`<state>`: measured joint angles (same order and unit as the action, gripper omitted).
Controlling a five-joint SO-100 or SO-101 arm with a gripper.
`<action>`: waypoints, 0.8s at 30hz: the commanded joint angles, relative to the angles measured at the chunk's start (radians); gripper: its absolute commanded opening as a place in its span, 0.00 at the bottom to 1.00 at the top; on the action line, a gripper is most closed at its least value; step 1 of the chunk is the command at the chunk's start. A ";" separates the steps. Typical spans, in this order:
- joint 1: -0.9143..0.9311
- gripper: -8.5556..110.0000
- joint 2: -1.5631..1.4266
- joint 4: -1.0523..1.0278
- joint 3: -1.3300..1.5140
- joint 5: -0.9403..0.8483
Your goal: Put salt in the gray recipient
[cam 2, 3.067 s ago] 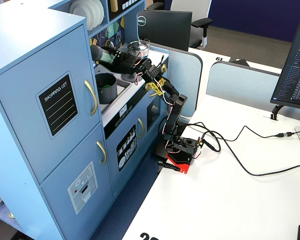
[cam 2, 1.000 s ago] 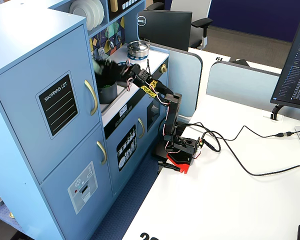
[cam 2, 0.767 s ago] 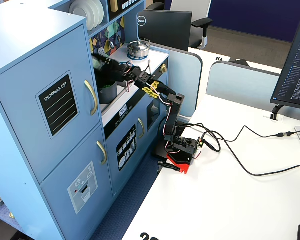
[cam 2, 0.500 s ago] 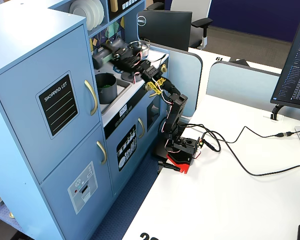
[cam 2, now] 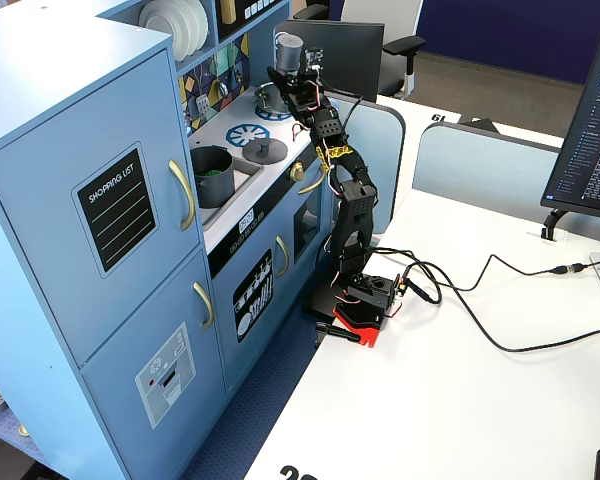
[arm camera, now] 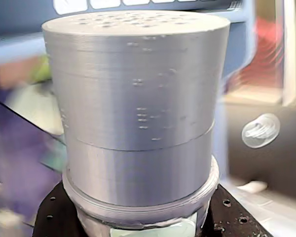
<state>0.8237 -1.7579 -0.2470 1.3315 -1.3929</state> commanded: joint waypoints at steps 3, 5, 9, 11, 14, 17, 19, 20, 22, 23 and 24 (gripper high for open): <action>0.046 0.07 0.015 0.192 0.132 -0.120; 0.054 0.07 0.034 0.236 0.169 -0.135; 0.066 0.07 0.083 0.278 0.187 -0.130; 0.069 0.07 0.103 0.293 0.187 -0.127; 0.074 0.07 0.127 0.313 0.186 -0.118; 0.080 0.07 0.147 0.313 0.189 -0.117; 0.081 0.07 0.155 0.316 0.198 -0.120; 0.081 0.07 0.156 0.322 0.207 -0.120; 0.081 0.07 0.156 0.328 0.221 -0.121; 0.083 0.07 0.156 0.328 0.227 -0.118; 0.083 0.07 0.155 0.328 0.233 -0.117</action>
<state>0.8912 -1.5877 0.0491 1.5739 -1.5048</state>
